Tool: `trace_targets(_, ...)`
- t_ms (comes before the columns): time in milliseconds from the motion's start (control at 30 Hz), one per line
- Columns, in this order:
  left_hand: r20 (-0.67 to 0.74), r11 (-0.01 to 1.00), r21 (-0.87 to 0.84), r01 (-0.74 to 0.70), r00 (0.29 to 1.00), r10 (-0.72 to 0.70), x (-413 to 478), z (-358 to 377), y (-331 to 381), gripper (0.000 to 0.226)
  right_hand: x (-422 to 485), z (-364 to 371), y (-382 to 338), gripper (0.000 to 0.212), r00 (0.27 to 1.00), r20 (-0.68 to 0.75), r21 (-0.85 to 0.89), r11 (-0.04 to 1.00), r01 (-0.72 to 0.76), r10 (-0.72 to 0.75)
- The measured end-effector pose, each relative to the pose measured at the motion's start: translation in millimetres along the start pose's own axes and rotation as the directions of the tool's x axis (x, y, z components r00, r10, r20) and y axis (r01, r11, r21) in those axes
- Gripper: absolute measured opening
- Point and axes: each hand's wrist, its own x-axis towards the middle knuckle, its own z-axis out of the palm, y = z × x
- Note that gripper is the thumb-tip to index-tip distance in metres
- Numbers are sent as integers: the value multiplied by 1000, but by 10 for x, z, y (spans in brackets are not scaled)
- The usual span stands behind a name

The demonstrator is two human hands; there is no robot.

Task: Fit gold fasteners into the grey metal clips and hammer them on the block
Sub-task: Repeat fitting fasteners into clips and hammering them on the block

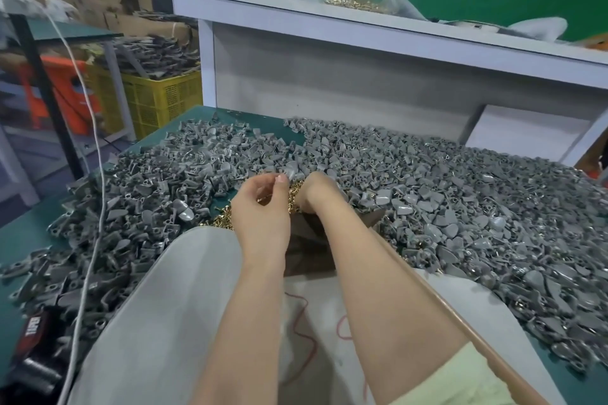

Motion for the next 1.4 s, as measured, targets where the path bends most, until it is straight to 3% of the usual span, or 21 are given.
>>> trace_targets(100,116,968,222,-115,989,91,-24,22,-23,3,-153,-201,155,11,981,-173,240,962,133,-93)
trace_targets(167,241,903,375,-210,963,124,-81,64,-36,4,-337,-382,307,15,975,-195,417,890,184,-110)
trace_targets(300,386,625,693,-359,917,99,-169,146,-107,7,-702,-595,636,11,979,-170,584,788,193,-114)
trace_targets(367,409,526,758,-385,909,76,-184,164,-134,3,-863,-617,753,10,981,-168,605,775,183,-101)
trace_targets(567,433,511,767,-388,901,34,-177,160,-128,6,-1061,-567,901,16,992,-82,810,575,120,-92)
trace_targets(733,445,498,767,-405,894,41,-189,159,-124,8,-1068,-383,889,9,976,-194,760,612,216,-104)
trace_targets(833,448,489,768,-414,893,52,-188,154,-129,11,-1024,-272,857,8,928,-326,470,821,325,-180)
trace_targets(900,452,489,764,-420,890,59,-186,151,-136,11,-1011,-196,839,5,906,-352,318,880,353,-236)
trace_targets(1233,451,470,768,-436,888,87,-190,170,-133,13,-991,-116,839,11,914,-333,280,902,329,-230)
trace_targets(1400,455,461,767,-446,885,99,-192,172,-139,15,-996,-248,727,11,951,-233,184,950,251,-206)
